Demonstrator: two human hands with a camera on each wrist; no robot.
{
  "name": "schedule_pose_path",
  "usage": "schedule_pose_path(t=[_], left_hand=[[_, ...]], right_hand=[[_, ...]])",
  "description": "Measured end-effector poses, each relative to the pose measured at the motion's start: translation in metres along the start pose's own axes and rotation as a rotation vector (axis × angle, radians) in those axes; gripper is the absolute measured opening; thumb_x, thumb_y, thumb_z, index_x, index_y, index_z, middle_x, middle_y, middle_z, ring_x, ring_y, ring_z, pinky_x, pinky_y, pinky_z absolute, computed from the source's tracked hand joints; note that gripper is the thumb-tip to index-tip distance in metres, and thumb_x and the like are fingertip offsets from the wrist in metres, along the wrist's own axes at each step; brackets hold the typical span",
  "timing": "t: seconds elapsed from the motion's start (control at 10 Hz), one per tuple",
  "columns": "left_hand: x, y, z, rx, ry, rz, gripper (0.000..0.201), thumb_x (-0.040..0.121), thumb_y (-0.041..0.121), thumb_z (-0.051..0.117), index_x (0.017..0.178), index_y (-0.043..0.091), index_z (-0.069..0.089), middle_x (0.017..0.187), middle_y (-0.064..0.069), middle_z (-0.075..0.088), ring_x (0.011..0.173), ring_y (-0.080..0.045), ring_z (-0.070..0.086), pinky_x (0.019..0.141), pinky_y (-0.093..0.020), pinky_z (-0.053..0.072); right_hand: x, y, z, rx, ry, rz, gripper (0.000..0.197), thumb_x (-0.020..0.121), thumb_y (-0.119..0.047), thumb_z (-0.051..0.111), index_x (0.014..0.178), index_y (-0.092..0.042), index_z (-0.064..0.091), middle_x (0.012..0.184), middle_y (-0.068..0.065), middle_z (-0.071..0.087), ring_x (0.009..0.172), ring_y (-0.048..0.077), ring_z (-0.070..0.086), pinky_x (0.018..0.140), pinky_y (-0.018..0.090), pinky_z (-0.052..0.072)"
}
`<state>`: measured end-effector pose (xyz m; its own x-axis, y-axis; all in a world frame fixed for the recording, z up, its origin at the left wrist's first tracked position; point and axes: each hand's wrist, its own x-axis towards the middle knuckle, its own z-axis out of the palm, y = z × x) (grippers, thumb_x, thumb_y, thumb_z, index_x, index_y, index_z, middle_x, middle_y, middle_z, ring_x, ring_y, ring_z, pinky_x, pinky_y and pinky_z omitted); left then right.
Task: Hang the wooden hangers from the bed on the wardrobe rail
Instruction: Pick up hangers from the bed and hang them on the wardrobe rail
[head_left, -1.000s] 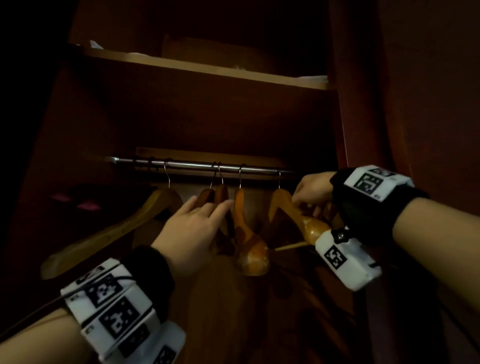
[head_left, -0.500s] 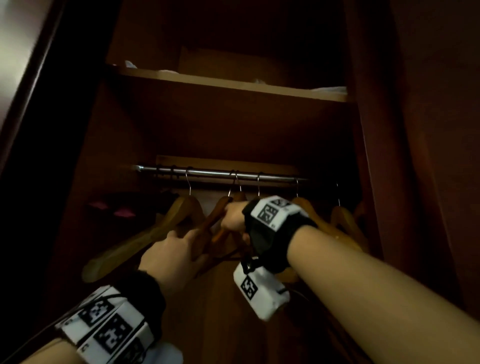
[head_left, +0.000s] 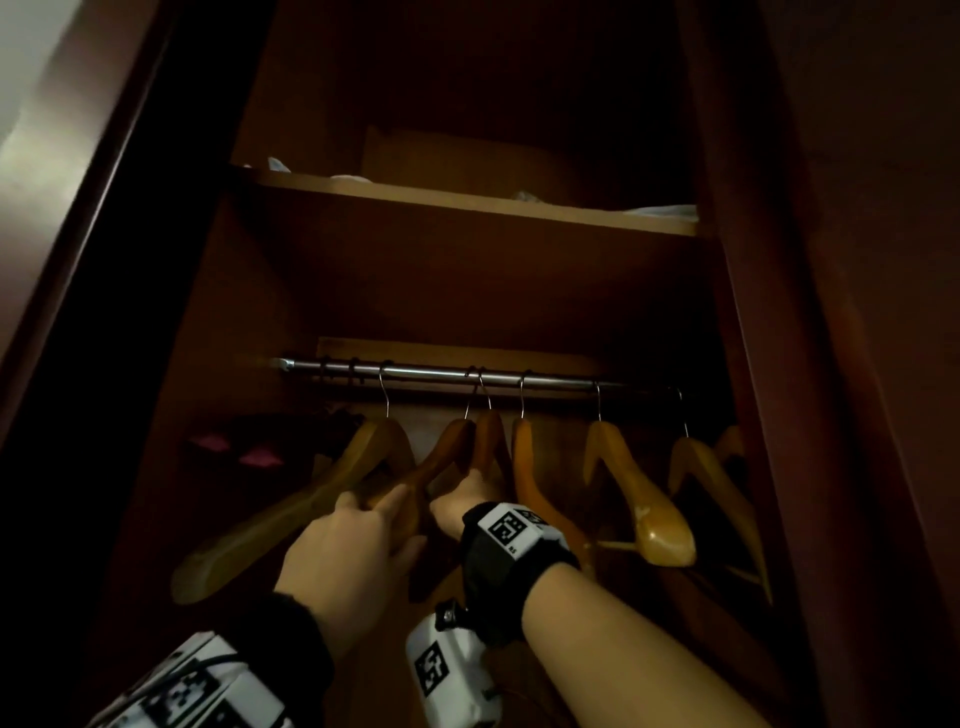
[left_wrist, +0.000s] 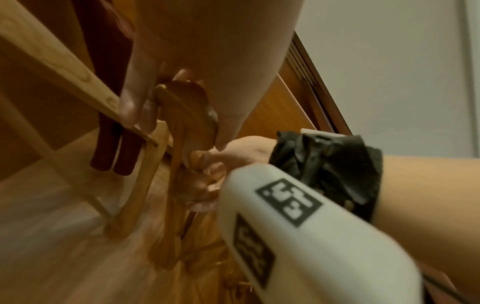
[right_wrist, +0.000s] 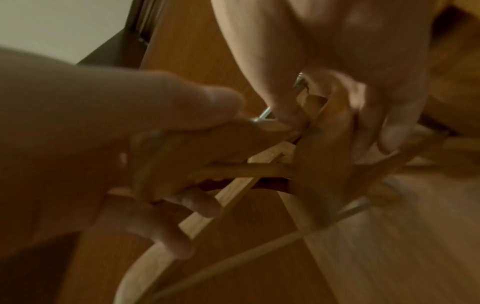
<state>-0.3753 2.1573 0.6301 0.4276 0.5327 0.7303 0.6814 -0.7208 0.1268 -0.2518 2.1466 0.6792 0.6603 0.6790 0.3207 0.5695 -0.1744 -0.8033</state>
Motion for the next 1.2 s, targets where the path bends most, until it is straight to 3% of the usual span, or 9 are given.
schedule_pose_path(t=[0.2, 0.3, 0.5, 0.7, 0.8, 0.9, 1.0, 1.1, 1.2], left_hand=[[0.004, -0.005, 0.000, 0.051, -0.023, -0.027, 0.061, 0.094, 0.052, 0.035, 0.148, 0.038, 0.010, 0.127, -0.006, 0.044, 0.108, -0.019, 0.058, 0.085, -0.025, 0.049], [0.005, -0.002, 0.000, 0.060, -0.032, -0.038, 0.063, 0.094, 0.050, 0.038, 0.149, 0.035, 0.010, 0.127, -0.007, 0.043, 0.109, -0.020, 0.057, 0.087, -0.026, 0.050], [0.016, 0.000, 0.007, 0.036, -0.085, -0.089, 0.072, 0.090, 0.054, 0.043, 0.149, 0.033, 0.008, 0.126, -0.008, 0.046, 0.106, -0.020, 0.059, 0.086, -0.028, 0.053], [0.023, -0.008, 0.010, 0.007, -0.041, -0.096, 0.074, 0.088, 0.051, 0.050, 0.149, 0.032, 0.012, 0.118, -0.003, 0.057, 0.102, -0.018, 0.061, 0.084, -0.027, 0.053], [0.024, -0.012, 0.009, -0.013, -0.034, -0.099, 0.075, 0.087, 0.052, 0.051, 0.149, 0.033, 0.012, 0.114, -0.005, 0.057, 0.100, -0.021, 0.061, 0.085, -0.030, 0.054], [0.023, -0.012, 0.002, 0.016, -0.029, -0.099, 0.073, 0.089, 0.051, 0.049, 0.149, 0.034, 0.012, 0.121, -0.009, 0.049, 0.105, -0.022, 0.057, 0.090, -0.030, 0.051], [0.020, -0.013, -0.008, 0.032, -0.031, -0.116, 0.070, 0.090, 0.049, 0.049, 0.149, 0.031, 0.015, 0.124, -0.010, 0.045, 0.107, -0.022, 0.055, 0.089, -0.027, 0.050], [0.017, -0.018, -0.018, -0.027, 0.011, -0.137, 0.058, 0.090, 0.046, 0.052, 0.142, 0.030, 0.033, 0.104, -0.004, 0.045, 0.093, -0.020, 0.055, 0.078, -0.025, 0.047], [0.013, -0.023, -0.027, -0.025, 0.036, -0.149, 0.057, 0.089, 0.046, 0.052, 0.141, 0.031, 0.035, 0.101, -0.004, 0.047, 0.102, -0.025, 0.058, 0.079, -0.027, 0.045]], right_hand=[[0.004, 0.005, -0.005, 0.106, 0.095, 0.000, 0.076, 0.094, -0.011, 0.051, 0.152, -0.012, 0.002, 0.144, 0.017, 0.038, 0.129, 0.029, 0.046, 0.107, 0.036, 0.040], [0.003, 0.016, -0.015, 0.080, 0.056, -0.050, 0.068, 0.090, -0.009, 0.052, 0.148, -0.006, 0.016, 0.147, 0.019, 0.031, 0.132, 0.033, 0.040, 0.108, 0.040, 0.039], [0.007, 0.026, -0.028, -0.065, 0.141, -0.076, 0.052, 0.092, -0.010, 0.048, 0.141, -0.004, 0.031, 0.140, 0.017, 0.043, 0.127, 0.030, 0.046, 0.104, 0.035, 0.042], [0.021, 0.031, -0.045, -0.123, 0.201, -0.018, 0.039, 0.097, -0.007, 0.042, 0.135, -0.002, 0.038, 0.120, 0.016, 0.056, 0.111, 0.032, 0.059, 0.073, 0.029, 0.050], [0.026, 0.038, -0.051, -0.162, 0.182, -0.029, 0.042, 0.096, -0.008, 0.046, 0.137, -0.003, 0.037, 0.125, 0.017, 0.054, 0.096, 0.027, 0.055, 0.052, 0.022, 0.033], [0.023, 0.040, -0.058, -0.101, 0.178, -0.012, 0.027, 0.098, -0.011, 0.042, 0.124, -0.005, 0.046, 0.093, 0.010, 0.053, 0.069, 0.021, 0.047, 0.051, 0.023, 0.034], [0.016, 0.040, -0.070, -0.138, 0.075, -0.084, 0.022, 0.091, -0.008, 0.051, 0.111, -0.016, 0.053, 0.098, 0.011, 0.056, 0.072, 0.018, 0.052, 0.072, 0.029, 0.049], [-0.002, 0.033, -0.083, -0.121, -0.002, -0.131, 0.049, 0.092, 0.000, 0.047, 0.140, -0.003, 0.037, 0.128, 0.018, 0.050, 0.080, 0.015, 0.055, 0.066, 0.020, 0.046], [-0.018, 0.021, -0.091, -0.345, -0.037, -0.095, 0.044, 0.097, -0.005, 0.044, 0.139, -0.001, 0.036, 0.107, 0.012, 0.059, 0.097, 0.026, 0.060, 0.083, 0.029, 0.050]])
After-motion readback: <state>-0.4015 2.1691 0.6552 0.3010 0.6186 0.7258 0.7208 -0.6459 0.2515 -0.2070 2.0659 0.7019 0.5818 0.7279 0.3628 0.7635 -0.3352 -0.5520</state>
